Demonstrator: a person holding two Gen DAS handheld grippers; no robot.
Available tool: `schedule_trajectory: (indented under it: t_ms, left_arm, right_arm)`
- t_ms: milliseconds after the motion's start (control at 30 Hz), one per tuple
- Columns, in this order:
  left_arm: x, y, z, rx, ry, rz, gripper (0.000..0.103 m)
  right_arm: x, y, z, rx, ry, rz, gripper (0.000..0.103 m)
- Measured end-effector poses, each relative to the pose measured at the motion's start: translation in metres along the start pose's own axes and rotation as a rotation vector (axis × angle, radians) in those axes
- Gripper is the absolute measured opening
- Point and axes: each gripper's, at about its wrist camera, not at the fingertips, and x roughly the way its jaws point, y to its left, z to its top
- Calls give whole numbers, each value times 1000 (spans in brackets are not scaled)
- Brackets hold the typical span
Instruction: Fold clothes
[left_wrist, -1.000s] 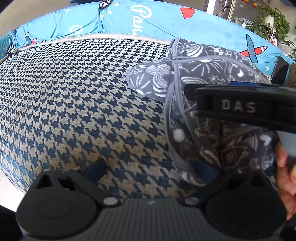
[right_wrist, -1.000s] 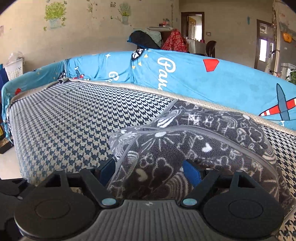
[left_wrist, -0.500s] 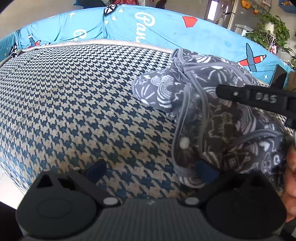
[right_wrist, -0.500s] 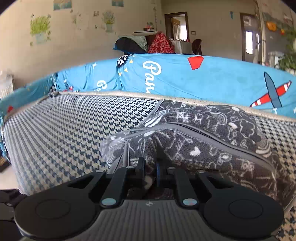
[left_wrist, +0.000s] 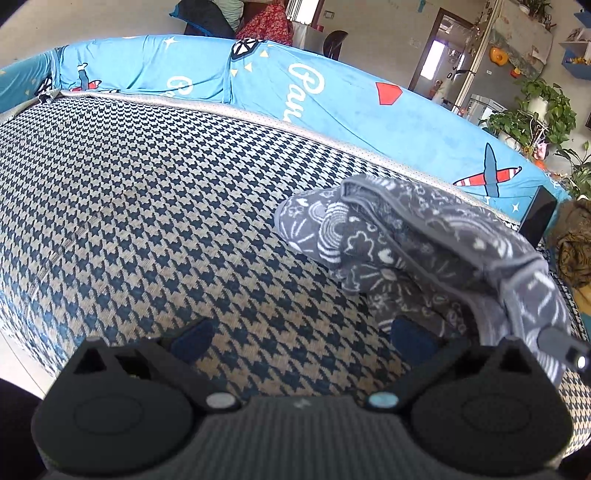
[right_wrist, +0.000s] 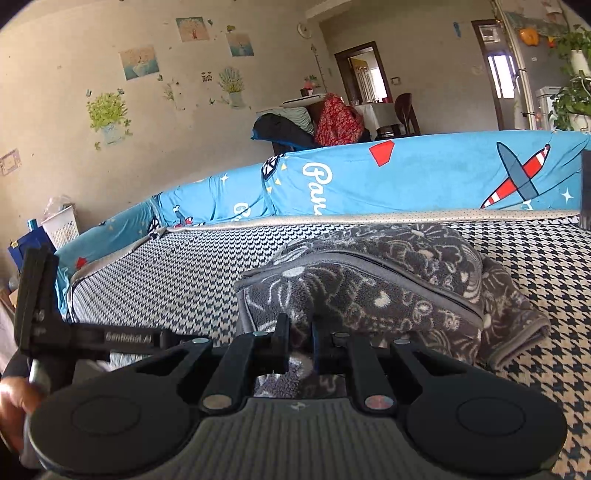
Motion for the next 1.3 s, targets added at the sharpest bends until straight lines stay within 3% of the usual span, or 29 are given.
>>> schedule_trajectory:
  t_ms: [333, 633, 800, 1000, 1300]
  left_arm:
    - [14, -30, -2, 60, 29, -10, 103]
    - [43, -67, -11, 155, 94, -17, 103]
    - [48, -61, -15, 141, 115, -5, 103]
    - [54, -54, -20, 121, 139, 10, 103]
    - [61, -44, -27, 105, 164, 37, 103]
  right_arm:
    - [-26, 27, -49, -120, 146, 46, 12]
    - [-27, 40, -65, -185, 239, 146, 16]
    - [-41, 29, -53, -140, 186, 135, 18]
    - [-49, 9, -28, -58, 117, 105, 28]
    - [-5, -43, 29, 70, -13, -25, 44]
